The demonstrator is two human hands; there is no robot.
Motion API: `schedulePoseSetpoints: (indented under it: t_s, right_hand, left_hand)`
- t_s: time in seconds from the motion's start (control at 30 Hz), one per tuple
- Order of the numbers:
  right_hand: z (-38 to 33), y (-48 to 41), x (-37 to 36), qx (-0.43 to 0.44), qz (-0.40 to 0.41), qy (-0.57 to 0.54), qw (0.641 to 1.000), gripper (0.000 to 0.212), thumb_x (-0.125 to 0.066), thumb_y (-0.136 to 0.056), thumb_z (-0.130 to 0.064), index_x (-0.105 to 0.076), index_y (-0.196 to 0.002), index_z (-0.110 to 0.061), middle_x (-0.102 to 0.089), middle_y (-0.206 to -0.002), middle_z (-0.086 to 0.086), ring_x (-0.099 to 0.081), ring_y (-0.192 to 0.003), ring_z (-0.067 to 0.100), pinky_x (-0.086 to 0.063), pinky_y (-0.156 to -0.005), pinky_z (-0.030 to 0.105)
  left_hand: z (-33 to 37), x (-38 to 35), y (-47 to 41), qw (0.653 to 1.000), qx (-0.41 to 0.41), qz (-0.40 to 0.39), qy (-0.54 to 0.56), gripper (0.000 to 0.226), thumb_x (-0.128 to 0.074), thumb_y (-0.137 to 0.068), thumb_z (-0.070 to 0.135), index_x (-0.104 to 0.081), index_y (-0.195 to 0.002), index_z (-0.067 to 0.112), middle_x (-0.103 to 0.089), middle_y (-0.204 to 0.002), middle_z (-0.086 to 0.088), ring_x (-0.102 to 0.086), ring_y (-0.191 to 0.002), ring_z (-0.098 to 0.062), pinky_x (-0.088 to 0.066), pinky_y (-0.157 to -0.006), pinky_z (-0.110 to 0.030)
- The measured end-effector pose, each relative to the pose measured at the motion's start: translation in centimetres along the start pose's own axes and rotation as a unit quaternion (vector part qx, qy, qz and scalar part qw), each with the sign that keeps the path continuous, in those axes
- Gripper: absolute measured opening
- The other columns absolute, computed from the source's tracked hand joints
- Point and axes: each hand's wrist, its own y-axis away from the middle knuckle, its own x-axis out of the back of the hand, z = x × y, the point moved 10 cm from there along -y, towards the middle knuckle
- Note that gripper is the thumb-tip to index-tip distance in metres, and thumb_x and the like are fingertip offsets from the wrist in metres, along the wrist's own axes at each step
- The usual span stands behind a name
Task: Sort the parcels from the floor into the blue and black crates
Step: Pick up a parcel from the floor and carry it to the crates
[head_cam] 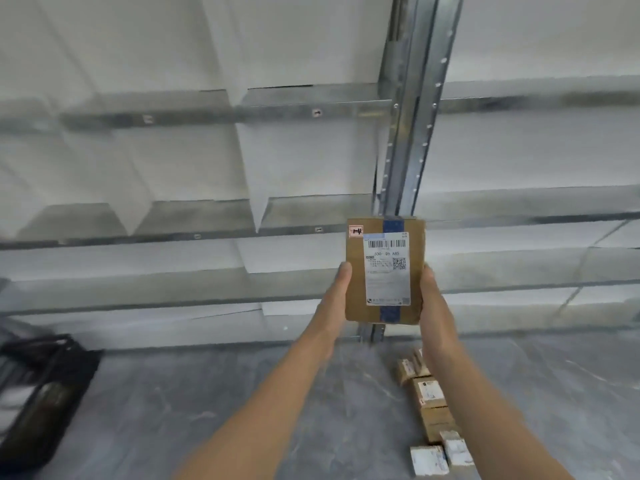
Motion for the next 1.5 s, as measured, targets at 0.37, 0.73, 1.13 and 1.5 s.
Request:
schedulePoseSetpoints:
  t_s: [0.37,0.73,1.13,1.5]
  right_hand:
    - [-0.1,7.3,-32.4,0.037,-0.215,0.056,0.974,0.048,-0.020,-0.110,-0.059,-0.059,-0.135,-0.044,-0.071,-0.120,-0.023,-0.065,-0.094,-0.019,-0.041,-0.080,0.017]
    - [4.2,18.1,-57.6,0.015,-0.391,0.088,0.916,0.047,-0.024,-0.112,-0.056,-0.063,-0.132,-0.038,-0.075,-0.113,-0.026,-0.068,-0.100,-0.013,-0.045,-0.083,0.020]
    - [10.7,25.6,-79.5,-0.017,-0.582,0.156,0.798,0.047,-0.024,-0.112,-0.053,-0.061,-0.135,-0.038,-0.070,-0.121,-0.020,-0.061,-0.116,-0.001,-0.044,-0.083,0.019]
    - [15.1,32.7,-93.3,-0.068,-0.662,0.227,0.711,0.030,-0.033,-0.113,-0.048,-0.050,-0.137,-0.041,-0.056,-0.110,-0.021,-0.047,-0.112,0.004,-0.031,-0.101,0.029]
  left_hand:
    - [-2.2,30.7,9.9,0.980,-0.022,0.191,0.057,0.039,-0.021,-0.104,0.067,-0.057,-0.117,0.057,-0.062,-0.113,0.034,-0.053,-0.106,0.015,-0.034,-0.113,-0.031]
    - [-9.4,53.7,22.1,0.910,0.005,0.384,0.156,0.038,-0.029,-0.101,0.071,-0.056,-0.125,0.057,-0.061,-0.120,0.029,-0.052,-0.127,-0.010,-0.033,-0.119,-0.039]
    - [-17.1,69.8,30.0,0.785,0.022,0.566,0.251,0.052,-0.044,-0.090,0.081,-0.058,-0.131,0.052,-0.058,-0.143,0.016,-0.052,-0.134,-0.012,-0.036,-0.119,-0.044]
    - [-22.6,79.0,36.2,0.657,0.009,0.678,0.331,0.035,-0.042,-0.106,0.051,-0.058,-0.133,0.037,-0.066,-0.134,0.008,-0.063,-0.112,-0.004,-0.045,-0.113,-0.044]
